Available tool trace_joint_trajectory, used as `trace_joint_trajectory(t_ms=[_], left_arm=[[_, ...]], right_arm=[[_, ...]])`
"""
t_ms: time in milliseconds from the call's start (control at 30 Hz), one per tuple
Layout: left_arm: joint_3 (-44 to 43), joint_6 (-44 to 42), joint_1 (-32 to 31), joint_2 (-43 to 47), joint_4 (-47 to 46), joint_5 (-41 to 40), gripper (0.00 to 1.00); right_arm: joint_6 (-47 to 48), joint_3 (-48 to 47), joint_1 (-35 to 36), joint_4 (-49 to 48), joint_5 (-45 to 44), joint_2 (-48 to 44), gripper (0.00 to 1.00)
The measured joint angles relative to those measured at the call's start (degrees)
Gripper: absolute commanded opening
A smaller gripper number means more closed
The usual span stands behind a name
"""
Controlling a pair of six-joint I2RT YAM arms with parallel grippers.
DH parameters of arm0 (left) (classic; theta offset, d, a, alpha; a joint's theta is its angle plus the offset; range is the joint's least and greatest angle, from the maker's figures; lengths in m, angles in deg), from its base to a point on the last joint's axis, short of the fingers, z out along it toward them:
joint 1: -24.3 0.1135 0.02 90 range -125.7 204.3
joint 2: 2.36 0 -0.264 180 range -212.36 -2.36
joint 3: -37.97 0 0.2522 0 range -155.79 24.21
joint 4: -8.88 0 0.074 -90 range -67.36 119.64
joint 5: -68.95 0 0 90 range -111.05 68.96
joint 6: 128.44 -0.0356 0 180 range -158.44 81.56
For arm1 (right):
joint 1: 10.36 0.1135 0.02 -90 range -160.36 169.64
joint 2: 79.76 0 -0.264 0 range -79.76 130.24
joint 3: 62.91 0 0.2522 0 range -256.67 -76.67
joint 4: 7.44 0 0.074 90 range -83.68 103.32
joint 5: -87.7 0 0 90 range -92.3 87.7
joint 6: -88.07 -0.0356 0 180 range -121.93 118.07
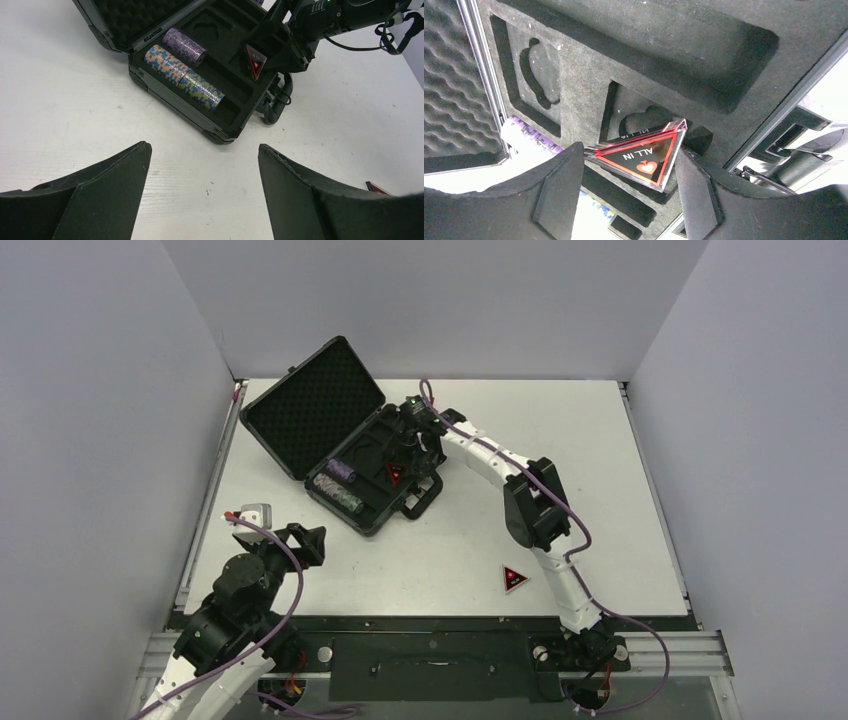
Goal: Pack up texas hold em set
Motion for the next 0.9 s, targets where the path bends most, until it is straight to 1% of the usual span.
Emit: trace_joint_trajectory(t_ms=[133,300,533,700,833,900], left_arm=[[0.07,0.00,0.00,0.00,-0.02,0.00,0.76],[0.11,0.00,0.00,-0.04,-0.02,0.07,0.76],[0.11,0.00,0.00,-0.46,-0.02,0.26,0.76],[0.11,0.00,0.00,-0.76,-0.04,0.33,0.76],[0.11,-0.02,0.00,-1.33,-0.04,0.48,0.76],[0.11,-0.02,0.00,-1.49,-0.04,0.48,0.76]], right_arm=[[1.46,1.31,0.15,0.83,-0.48,-0.96,0.27],[2.95,6.91,0.02,1.27,-1.03,-4.66,0.27],[4.70,12.33,-0.90,5.11,-3.34,-8.79,0.26],[5.46,14.91,-1.90,7.08,-4.42,-10.73,0.37],[6.01,16.35,-2.80,8.33,-4.59,-11.82,0.43],[6.29,16.68,-3.23,8.79,-4.48,-12.09,0.50]])
